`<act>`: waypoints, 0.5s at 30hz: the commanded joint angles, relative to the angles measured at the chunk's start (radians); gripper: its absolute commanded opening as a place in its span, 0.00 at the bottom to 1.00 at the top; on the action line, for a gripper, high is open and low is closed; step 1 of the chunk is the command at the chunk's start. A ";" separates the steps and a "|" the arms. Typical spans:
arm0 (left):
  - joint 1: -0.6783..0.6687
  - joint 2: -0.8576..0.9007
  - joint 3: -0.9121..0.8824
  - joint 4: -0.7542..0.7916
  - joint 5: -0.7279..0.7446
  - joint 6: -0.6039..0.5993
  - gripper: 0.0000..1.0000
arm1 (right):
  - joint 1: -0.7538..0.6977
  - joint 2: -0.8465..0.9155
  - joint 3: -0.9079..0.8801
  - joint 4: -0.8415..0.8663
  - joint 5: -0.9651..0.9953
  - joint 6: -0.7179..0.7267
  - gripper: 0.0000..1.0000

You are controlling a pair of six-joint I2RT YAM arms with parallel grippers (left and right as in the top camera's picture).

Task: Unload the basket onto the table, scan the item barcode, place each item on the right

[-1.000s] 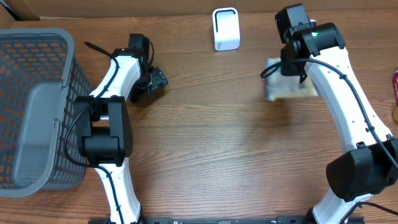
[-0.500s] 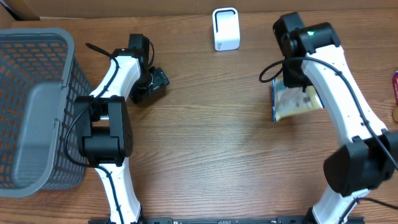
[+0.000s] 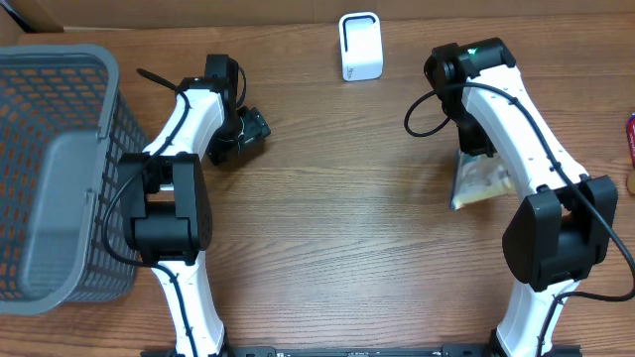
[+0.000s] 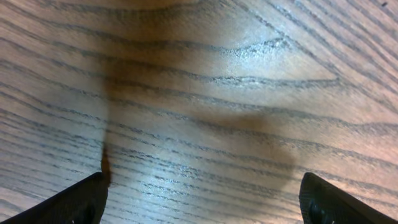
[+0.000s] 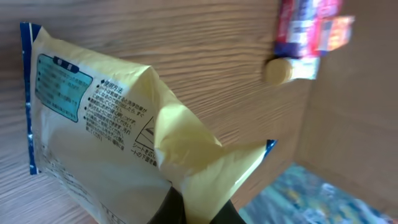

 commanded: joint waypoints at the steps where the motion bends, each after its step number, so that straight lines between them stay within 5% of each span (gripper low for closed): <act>1: -0.007 0.008 -0.006 -0.009 0.008 0.044 0.91 | -0.029 -0.016 0.015 0.000 0.175 -0.006 0.04; 15: -0.007 0.008 -0.006 -0.017 0.008 0.059 0.91 | -0.338 -0.016 0.014 0.138 0.225 -0.097 0.04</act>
